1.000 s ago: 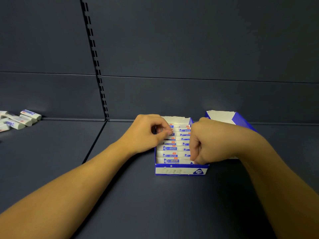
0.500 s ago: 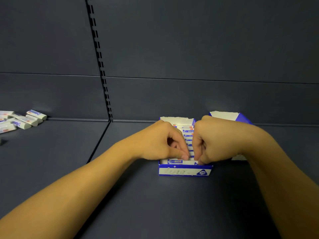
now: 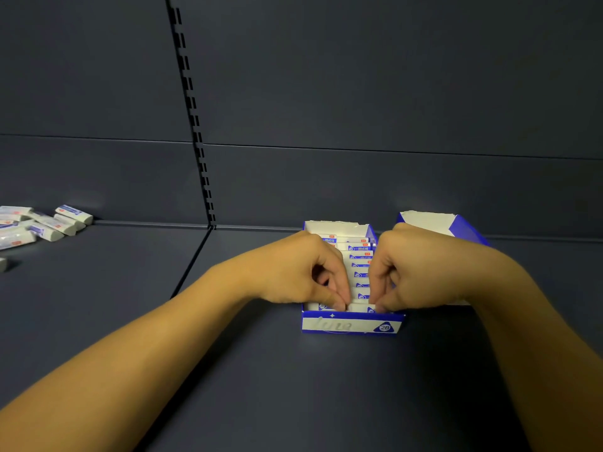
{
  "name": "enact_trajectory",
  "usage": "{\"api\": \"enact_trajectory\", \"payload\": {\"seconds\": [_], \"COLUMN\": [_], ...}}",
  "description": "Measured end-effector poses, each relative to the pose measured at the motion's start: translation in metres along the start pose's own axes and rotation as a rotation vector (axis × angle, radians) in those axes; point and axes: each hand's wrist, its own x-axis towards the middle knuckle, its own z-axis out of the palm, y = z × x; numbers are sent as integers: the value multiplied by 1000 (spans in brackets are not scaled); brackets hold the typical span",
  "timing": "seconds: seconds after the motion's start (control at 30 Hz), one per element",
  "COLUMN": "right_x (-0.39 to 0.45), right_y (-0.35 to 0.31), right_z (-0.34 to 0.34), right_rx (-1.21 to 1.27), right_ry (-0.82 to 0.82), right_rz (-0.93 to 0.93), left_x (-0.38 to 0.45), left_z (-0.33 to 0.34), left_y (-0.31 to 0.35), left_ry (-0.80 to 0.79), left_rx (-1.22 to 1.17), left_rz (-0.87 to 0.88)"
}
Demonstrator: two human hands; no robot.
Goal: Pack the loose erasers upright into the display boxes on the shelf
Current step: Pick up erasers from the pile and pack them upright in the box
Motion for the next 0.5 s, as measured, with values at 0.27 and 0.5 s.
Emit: {"api": "enact_trajectory", "payload": {"seconds": [0.27, 0.5], "right_x": [8, 14], "right_y": [-3, -1], "right_z": [3, 1], "right_rx": [-8, 38], "right_ry": [-56, -68], "right_rz": [-23, -10], "left_x": [-2, -1], "left_z": [-4, -3], "left_y": [-9, -10], "left_ry": [-41, -48], "left_rx": [-20, -65], "left_rz": [11, 11]}}
